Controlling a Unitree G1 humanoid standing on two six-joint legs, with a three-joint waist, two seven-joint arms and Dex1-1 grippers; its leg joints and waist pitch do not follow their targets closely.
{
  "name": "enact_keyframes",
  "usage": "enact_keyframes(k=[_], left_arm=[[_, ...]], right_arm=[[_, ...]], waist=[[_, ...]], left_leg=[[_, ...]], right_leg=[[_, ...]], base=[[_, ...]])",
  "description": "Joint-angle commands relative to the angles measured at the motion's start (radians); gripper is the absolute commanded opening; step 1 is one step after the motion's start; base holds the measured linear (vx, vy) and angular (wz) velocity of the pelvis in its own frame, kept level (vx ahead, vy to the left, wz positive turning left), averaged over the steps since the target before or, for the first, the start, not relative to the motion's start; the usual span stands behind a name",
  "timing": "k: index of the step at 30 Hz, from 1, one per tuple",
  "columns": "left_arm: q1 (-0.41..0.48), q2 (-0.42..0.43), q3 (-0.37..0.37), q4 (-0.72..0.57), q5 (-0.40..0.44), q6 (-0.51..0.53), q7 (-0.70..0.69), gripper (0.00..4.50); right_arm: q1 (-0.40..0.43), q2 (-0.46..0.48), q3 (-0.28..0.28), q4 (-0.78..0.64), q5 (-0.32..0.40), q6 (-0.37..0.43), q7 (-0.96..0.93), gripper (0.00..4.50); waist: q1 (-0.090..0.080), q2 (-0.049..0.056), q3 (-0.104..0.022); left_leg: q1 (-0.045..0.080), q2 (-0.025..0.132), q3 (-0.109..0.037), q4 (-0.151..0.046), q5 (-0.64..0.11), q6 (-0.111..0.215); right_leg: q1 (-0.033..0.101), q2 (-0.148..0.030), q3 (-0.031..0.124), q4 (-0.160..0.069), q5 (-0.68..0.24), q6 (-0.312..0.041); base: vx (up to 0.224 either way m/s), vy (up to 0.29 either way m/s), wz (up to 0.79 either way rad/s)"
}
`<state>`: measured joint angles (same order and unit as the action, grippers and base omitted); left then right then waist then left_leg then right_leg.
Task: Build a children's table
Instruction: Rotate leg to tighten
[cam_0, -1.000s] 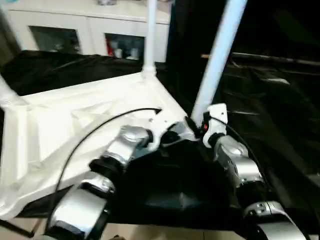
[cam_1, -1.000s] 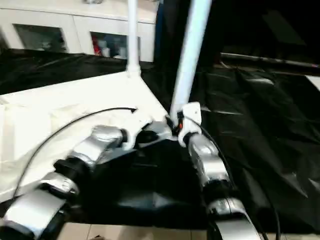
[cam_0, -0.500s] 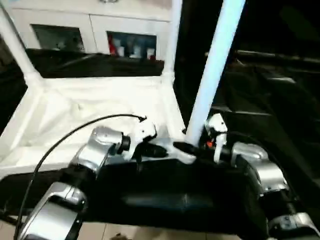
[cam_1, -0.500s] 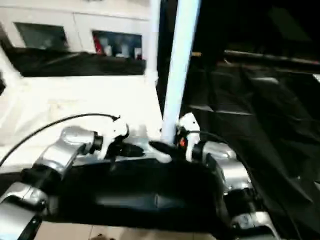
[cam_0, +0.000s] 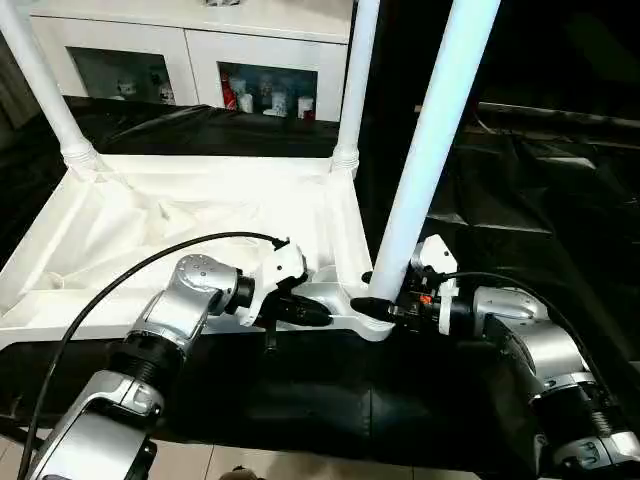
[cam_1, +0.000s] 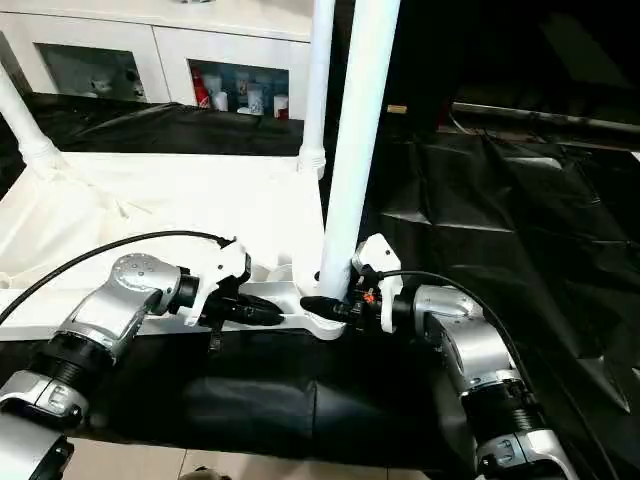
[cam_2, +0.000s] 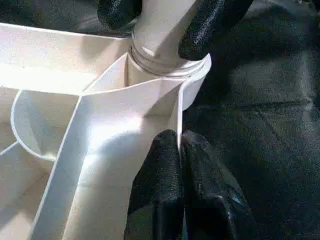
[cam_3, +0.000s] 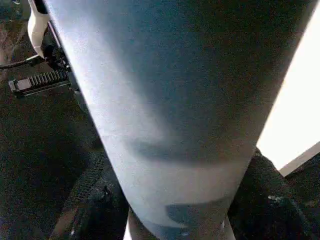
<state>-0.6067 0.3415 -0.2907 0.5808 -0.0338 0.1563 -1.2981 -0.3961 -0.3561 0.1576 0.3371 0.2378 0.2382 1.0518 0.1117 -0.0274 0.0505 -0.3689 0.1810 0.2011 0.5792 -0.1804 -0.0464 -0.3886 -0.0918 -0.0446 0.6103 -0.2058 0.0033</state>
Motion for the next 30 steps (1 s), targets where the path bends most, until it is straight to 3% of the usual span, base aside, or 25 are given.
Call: enact_keyframes(k=[1, 6, 10, 11, 12, 15, 18, 19, 20, 23, 26, 28, 30], left_arm=[[0.01, -0.011, -0.001, -0.017, -0.022, 0.013, -0.003, 0.0], [-0.004, -0.04, 0.016, 0.011, -0.008, 0.021, 0.068, 0.0], [-0.058, -0.115, 0.021, 0.129, 0.049, 0.004, 0.259, 0.0], [-0.062, -0.121, 0.021, 0.137, 0.053, 0.004, 0.275, 0.0], [-0.086, -0.159, 0.02, 0.185, 0.076, 0.007, 0.36, 0.0], [-0.111, -0.198, 0.021, 0.234, 0.098, 0.013, 0.459, 0.0], [-0.149, -0.25, 0.017, 0.312, 0.136, 0.011, 0.588, 0.0], [-0.155, -0.257, 0.015, 0.323, 0.141, 0.009, 0.6, 0.0], [-0.166, -0.272, 0.011, 0.349, 0.152, 0.004, 0.625, 0.0], [-0.178, -0.28, 0.004, 0.374, 0.164, -0.006, 0.638, 0.0], [-0.19, -0.275, 0.008, 0.393, 0.163, -0.022, 0.622, 0.0], [-0.193, -0.272, 0.011, 0.399, 0.161, -0.03, 0.61, 0.0], [-0.191, -0.262, 0.011, 0.399, 0.157, -0.039, 0.573, 0.0]], right_arm=[[0.011, 0.017, 0.006, 0.007, 0.019, 0.027, 0.013, 2.07], [0.012, 0.08, -0.019, 0.054, -0.005, 0.007, -0.114, 2.06], [0.016, 0.177, -0.045, 0.13, -0.067, -0.012, -0.358, 2.05], [0.015, 0.185, -0.048, 0.135, -0.07, -0.014, -0.376, 2.04], [0.01, 0.236, -0.071, 0.175, -0.087, -0.019, -0.497, 2.02], [-0.006, 0.285, -0.099, 0.227, -0.109, -0.031, -0.628, 1.99], [-0.047, 0.344, -0.121, 0.311, -0.145, -0.069, -0.785, 1.99], [-0.055, 0.352, -0.121, 0.323, -0.152, -0.076, -0.802, 1.99], [-0.073, 0.369, -0.118, 0.347, -0.169, -0.09, -0.841, 1.99], [-0.089, 0.373, -0.119, 0.36, -0.18, -0.129, -0.841, 1.99], [-0.091, 0.36, -0.131, 0.335, -0.143, -0.173, -0.738, 1.99], [-0.089, 0.351, -0.131, 0.323, -0.126, -0.188, -0.688, 2.52], [-0.084, 0.332, -0.138, 0.297, -0.09, -0.195, -0.611, 2.66]], waist=[[-0.001, -0.001, -0.058], [-0.004, 0.001, -0.058], [-0.02, -0.004, -0.053], [-0.021, -0.003, -0.052], [-0.023, -0.008, -0.052], [-0.029, -0.004, -0.049], [-0.03, -0.005, -0.05], [-0.031, 0.002, -0.05], [-0.034, -0.001, -0.051], [-0.031, -0.001, -0.05], [-0.03, -0.004, -0.054], [-0.026, -0.005, -0.055], [-0.025, -0.005, -0.056]], left_leg=[[0.018, 0.056, -0.022, -0.07, -0.19, 0.029], [0.017, 0.055, -0.023, -0.071, -0.19, 0.023], [0.022, 0.053, -0.027, -0.08, -0.262, -0.025], [0.023, 0.052, -0.028, -0.08, -0.276, -0.028], [0.023, 0.053, -0.029, -0.082, -0.287, -0.03], [0.031, 0.052, -0.034, -0.087, -0.349, -0.056], [0.033, 0.051, -0.036, -0.088, -0.381, -0.06], [0.034, 0.05, -0.038, -0.089, -0.389, -0.063], [0.033, 0.049, -0.037, -0.089, -0.394, -0.062], [0.036, 0.048, -0.038, -0.089, -0.421, -0.053], [0.028, 0.049, -0.038, -0.091, -0.394, -0.036], [0.026, 0.05, -0.036, -0.09, -0.375, -0.024], [0.024, 0.052, -0.033, -0.087, -0.343, -0.009]], right_leg=[[0.036, -0.063, 0.039, -0.064, -0.095, -0.248], [0.034, -0.063, 0.039, -0.064, -0.098, -0.249], [0.029, -0.065, 0.041, -0.078, -0.227, -0.216], [0.027, -0.066, 0.042, -0.082, -0.247, -0.211], [0.028, -0.067, 0.042, -0.085, -0.275, -0.197], [0.018, -0.067, 0.043, -0.095, -0.357, -0.168], [0.015, -0.066, 0.044, -0.101, -0.378, -0.149], [0.014, -0.065, 0.045, -0.1, -0.38, -0.149], [0.014, -0.063, 0.044, -0.102, -0.379, -0.145], [0.011, -0.063, 0.045, -0.108, -0.396, -0.13], [0.018, -0.061, 0.045, -0.102, -0.334, -0.137], [0.022, -0.062, 0.045, -0.099, -0.3, -0.146], [0.023, -0.062, 0.046, -0.094, -0.245, -0.165]], base=[[0.0, 0.0, 0.0], [0.0, 0.0, 0.0], [0.0, 0.0, 0.0], [0.0, 0.0, 0.0], [0.0, 0.0, 0.0], [0.0, 0.0, 0.0], [0.0, 0.0, 0.0], [0.0, 0.0, 0.0], [0.0, 0.0, 0.0], [0.0, 0.0, 0.0], [0.0, 0.0, 0.0], [0.0, 0.0, 0.0], [0.0, 0.0, 0.0]])
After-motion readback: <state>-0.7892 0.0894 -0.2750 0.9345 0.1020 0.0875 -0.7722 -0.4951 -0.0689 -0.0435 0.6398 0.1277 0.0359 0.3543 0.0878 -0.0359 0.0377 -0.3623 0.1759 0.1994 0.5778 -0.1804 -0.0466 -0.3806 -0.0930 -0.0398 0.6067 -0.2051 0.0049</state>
